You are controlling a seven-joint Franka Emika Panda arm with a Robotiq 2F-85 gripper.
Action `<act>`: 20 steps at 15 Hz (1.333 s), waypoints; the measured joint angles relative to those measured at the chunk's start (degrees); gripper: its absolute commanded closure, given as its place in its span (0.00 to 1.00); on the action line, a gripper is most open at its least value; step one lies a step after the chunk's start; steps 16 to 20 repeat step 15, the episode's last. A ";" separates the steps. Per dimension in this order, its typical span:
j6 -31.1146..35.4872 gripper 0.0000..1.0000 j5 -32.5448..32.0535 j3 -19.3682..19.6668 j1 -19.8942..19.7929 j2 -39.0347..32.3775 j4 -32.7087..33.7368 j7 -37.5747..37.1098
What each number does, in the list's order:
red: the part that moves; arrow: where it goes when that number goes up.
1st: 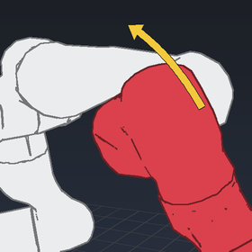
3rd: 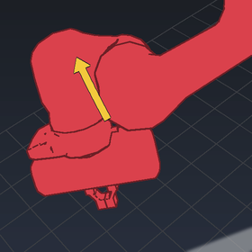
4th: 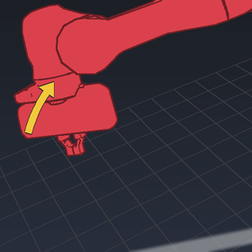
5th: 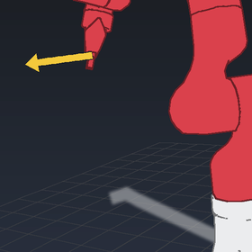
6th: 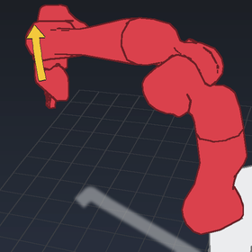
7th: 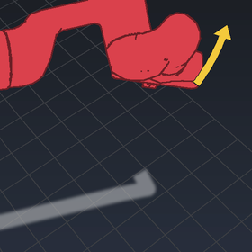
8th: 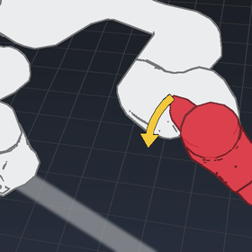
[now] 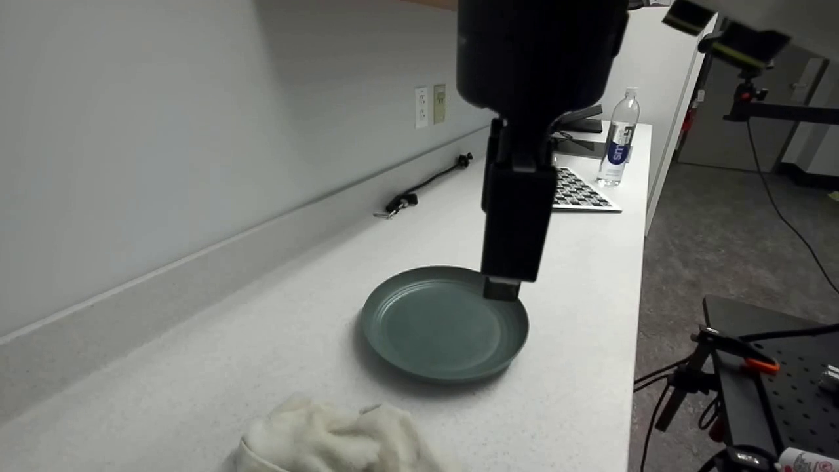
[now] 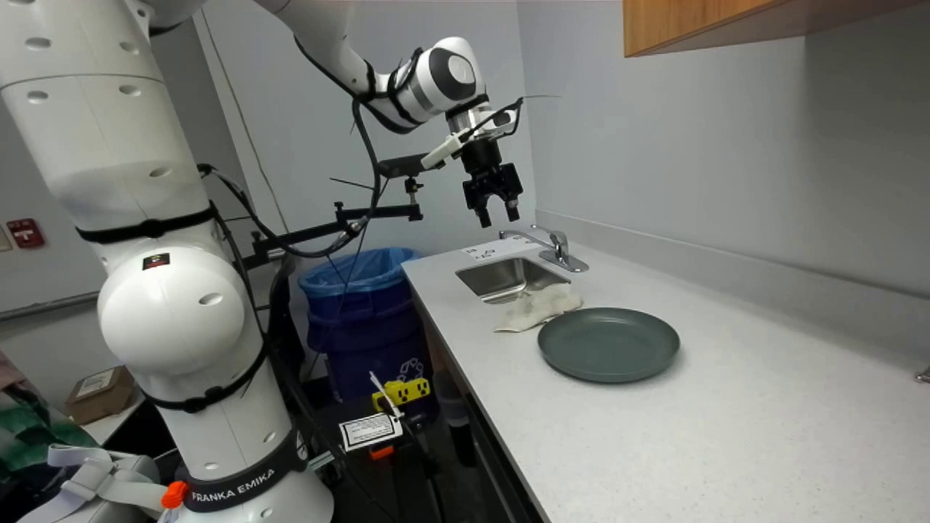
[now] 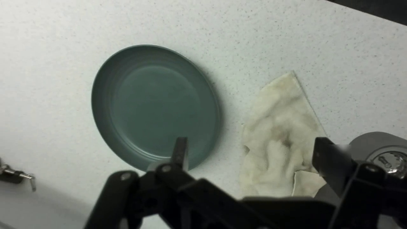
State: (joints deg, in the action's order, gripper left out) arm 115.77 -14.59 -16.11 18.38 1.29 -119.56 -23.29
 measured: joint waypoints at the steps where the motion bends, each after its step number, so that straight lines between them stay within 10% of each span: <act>1: 0.00 0.00 -1.10 -0.27 0.00 0.81 -0.58 -1.24; 20: 0.01 0.00 -3.63 -1.11 -0.05 2.18 -1.93 -4.49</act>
